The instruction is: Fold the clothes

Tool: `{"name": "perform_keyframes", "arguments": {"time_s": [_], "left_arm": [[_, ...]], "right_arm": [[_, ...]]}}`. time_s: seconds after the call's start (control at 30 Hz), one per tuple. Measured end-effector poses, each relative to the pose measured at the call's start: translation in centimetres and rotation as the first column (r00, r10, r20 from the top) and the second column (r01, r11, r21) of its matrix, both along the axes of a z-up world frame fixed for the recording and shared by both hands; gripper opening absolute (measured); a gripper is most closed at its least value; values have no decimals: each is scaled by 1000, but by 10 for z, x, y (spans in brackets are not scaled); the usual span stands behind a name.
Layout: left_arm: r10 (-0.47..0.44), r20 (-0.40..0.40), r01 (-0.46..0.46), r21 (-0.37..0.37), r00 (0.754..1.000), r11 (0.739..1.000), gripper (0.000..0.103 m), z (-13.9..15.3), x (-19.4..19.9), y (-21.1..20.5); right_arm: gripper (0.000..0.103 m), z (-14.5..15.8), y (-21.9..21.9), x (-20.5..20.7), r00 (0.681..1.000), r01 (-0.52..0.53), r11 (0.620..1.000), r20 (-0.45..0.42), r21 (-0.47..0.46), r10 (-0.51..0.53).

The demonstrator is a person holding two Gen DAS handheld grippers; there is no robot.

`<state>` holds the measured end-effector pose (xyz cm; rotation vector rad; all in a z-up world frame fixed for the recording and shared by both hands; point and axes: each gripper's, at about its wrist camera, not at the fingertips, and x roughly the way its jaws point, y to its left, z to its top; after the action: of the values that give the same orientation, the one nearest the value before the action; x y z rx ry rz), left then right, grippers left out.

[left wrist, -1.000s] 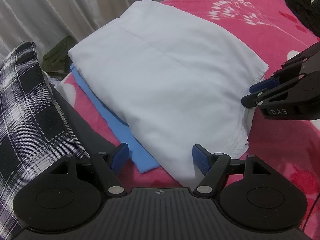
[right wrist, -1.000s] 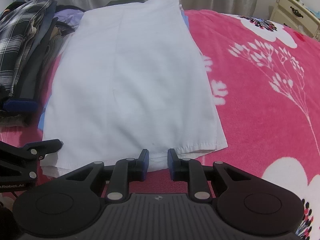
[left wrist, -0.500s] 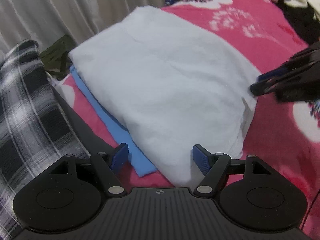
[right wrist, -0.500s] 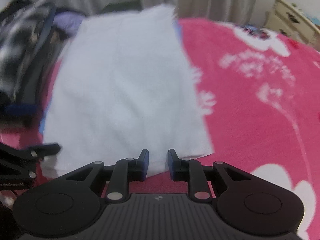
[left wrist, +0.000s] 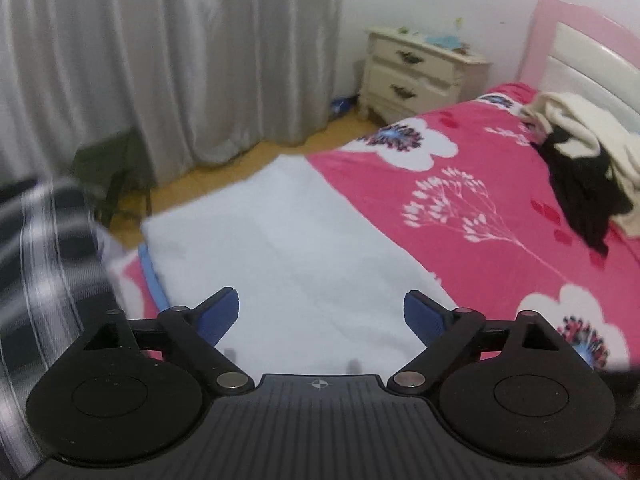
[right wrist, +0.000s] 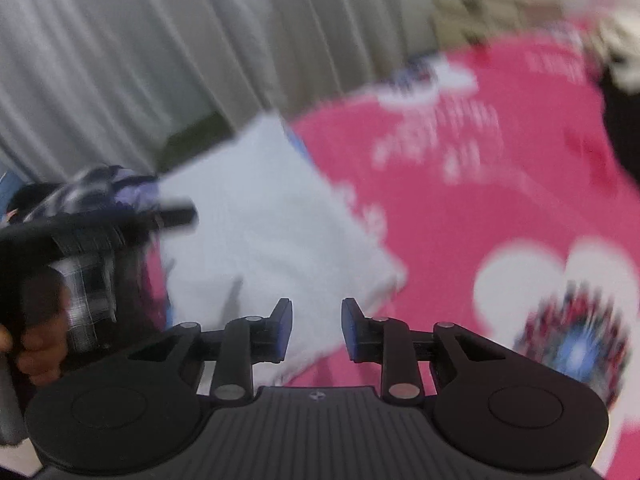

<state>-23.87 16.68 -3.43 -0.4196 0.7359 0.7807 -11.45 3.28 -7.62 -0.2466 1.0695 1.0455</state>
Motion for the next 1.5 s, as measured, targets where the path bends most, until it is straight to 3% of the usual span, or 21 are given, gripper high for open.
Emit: {"name": "perform_keyframes", "arguments": {"time_s": [0.13, 0.23, 0.33, 0.53, 0.67, 0.73, 0.9, 1.03, 1.1, 1.23, 1.37, 1.5], "left_arm": [[57, 7, -57, 10, 998, 998, 93, 13, 1, -13], [71, -6, -71, 31, 997, 997, 96, 22, 1, -25], [81, -12, -80, 50, 997, 996, 103, 23, 0, -35], [101, -27, -97, 125, 994, 987, 103, 31, 6, -45], [133, 15, -134, 157, 991, 979, 103, 49, 8, -47], [140, 43, -145, 154, 989, 977, 103, 59, 10, -48], [169, 111, -165, -41, 979, 985, 103, 72, 9, -38], [237, 98, -222, -146, 966, 964, 103, 56, 7, -34], [289, 77, -274, -169, 954, 947, 103, 37, 5, -33], [388, 14, -375, -228, 921, 898, 99, 2, 2, -26], [420, -44, -421, -185, 906, 888, 99, -19, 3, -30], [424, -92, -433, -212, 901, 876, 99, -33, 2, -32]], "right_arm": [[32, -13, -12, 2, 975, 197, 978, -88, -65, -203], [41, -2, -21, 0, 972, 232, 971, -25, -56, -233], [46, 17, -30, -3, 971, 231, 973, 71, -17, -230], [52, 34, -46, -9, 961, 195, 980, 195, 26, -196], [52, 31, -44, -19, 948, 59, 998, 314, -28, -47], [53, 34, -43, -19, 943, 2, 999, 334, -45, 13], [53, 56, -30, -5, 942, -43, 995, 327, -89, 70], [55, 70, -23, -5, 932, -87, 991, 343, -101, 117], [57, 66, -24, -10, 916, -92, 988, 379, -125, 134], [57, 46, -26, -8, 918, -49, 986, 381, -161, 108], [57, 33, -23, -1, 930, -34, 983, 353, -178, 96], [57, 31, -15, 2, 927, -37, 983, 362, -182, 102]]}}
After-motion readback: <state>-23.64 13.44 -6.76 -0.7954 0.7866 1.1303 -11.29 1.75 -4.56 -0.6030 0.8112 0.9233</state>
